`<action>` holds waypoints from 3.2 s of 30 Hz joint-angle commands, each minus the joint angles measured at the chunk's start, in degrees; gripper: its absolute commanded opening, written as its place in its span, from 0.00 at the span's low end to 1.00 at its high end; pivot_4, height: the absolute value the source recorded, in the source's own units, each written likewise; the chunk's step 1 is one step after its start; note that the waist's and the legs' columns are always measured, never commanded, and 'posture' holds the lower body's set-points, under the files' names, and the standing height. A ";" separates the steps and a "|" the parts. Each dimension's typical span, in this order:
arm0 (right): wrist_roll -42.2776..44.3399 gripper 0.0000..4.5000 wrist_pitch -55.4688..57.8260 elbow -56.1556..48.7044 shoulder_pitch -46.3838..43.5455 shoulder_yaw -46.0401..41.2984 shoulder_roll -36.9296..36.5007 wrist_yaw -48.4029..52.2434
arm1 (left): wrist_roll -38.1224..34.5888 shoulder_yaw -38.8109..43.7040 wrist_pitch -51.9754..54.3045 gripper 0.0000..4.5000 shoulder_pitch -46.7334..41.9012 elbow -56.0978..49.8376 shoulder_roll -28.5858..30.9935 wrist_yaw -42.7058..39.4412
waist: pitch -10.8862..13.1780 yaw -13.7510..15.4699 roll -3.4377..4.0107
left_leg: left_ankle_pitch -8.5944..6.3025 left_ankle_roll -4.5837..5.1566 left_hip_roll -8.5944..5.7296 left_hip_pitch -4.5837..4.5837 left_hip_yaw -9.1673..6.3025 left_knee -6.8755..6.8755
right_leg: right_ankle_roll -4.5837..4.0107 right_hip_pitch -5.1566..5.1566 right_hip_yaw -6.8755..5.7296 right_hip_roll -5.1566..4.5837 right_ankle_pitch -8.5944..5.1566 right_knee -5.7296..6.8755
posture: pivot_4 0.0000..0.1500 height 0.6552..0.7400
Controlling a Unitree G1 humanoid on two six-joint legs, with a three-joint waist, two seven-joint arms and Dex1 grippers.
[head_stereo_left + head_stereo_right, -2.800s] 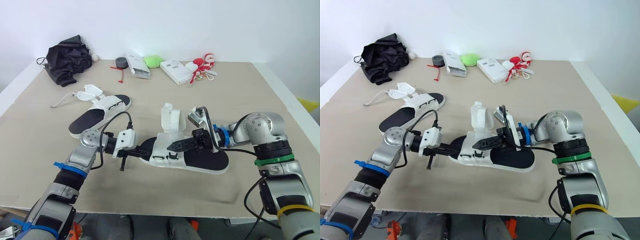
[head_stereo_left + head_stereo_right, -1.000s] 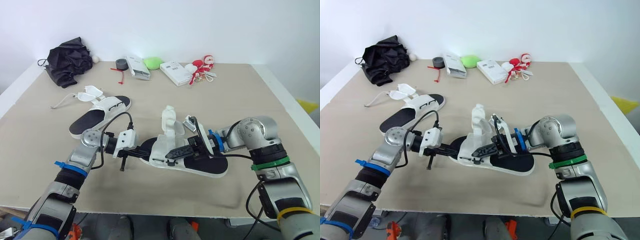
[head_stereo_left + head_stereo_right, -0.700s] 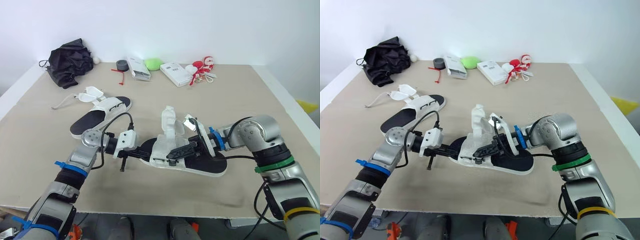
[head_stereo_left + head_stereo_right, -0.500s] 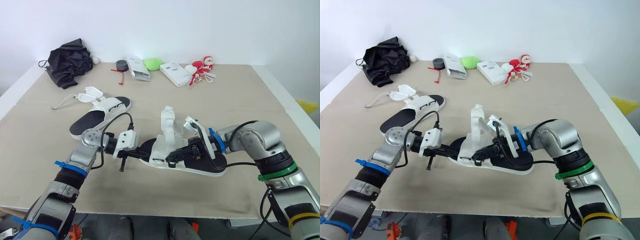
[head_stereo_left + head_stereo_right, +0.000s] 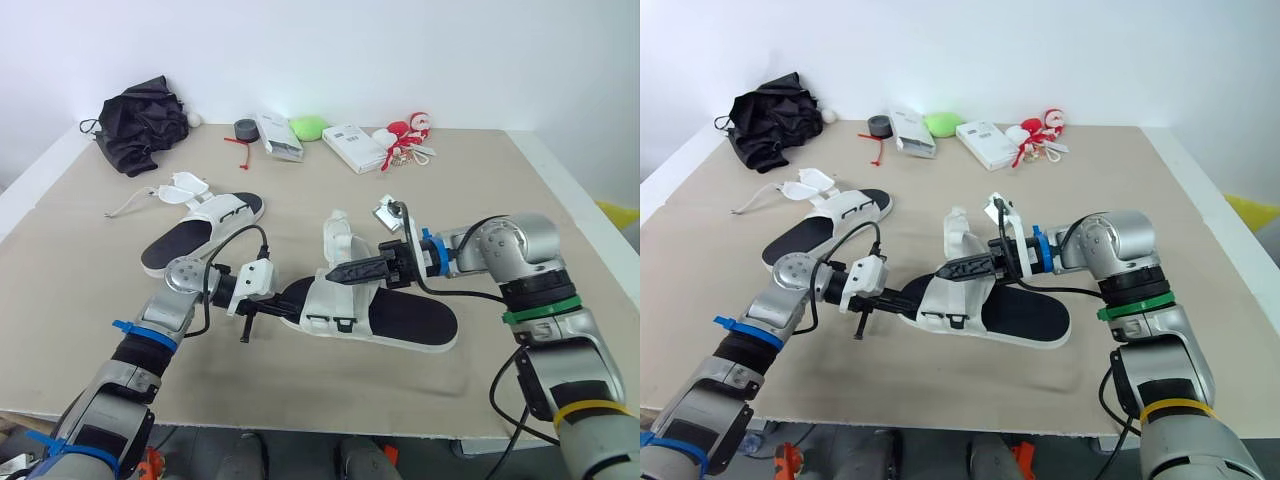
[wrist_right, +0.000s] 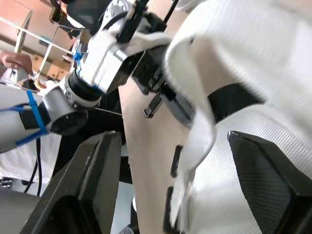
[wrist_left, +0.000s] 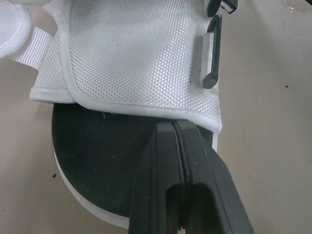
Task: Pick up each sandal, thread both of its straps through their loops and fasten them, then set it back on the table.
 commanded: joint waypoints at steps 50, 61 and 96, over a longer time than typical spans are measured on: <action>-0.29 0.50 -12.27 -55.57 39.56 -11.37 -23.98 0.46 | 3.75 -3.76 -0.53 0.00 0.88 5.60 -0.88 -1.17 | 0.02 0.93 0.01 | -0.02 -0.06 -0.15 -0.16 -0.11 0.08 | 0.22 0.03 -0.03 -0.11 -0.15 -0.09 | 1.00 0.98; -2.21 0.50 -11.17 -53.73 39.60 -7.41 -13.25 -12.78 | 3.86 -4.04 -1.09 0.00 0.22 6.33 -1.25 -1.33 | 0.05 0.40 -0.30 | -0.01 -0.19 -0.11 0.02 0.08 0.22 | 0.14 0.16 0.18 -0.11 -0.05 -0.11 | 1.00 0.98; 39.60 0.01 -10.62 -36.42 18.45 -17.39 -2.81 -31.89 | 3.94 -3.76 -1.32 0.00 -0.31 7.04 -1.37 -0.73 | 0.15 0.27 -0.40 | -0.01 -0.17 -0.08 0.03 -0.01 0.20 | 0.12 0.26 0.09 -0.10 -0.04 -0.13 | 1.00 0.98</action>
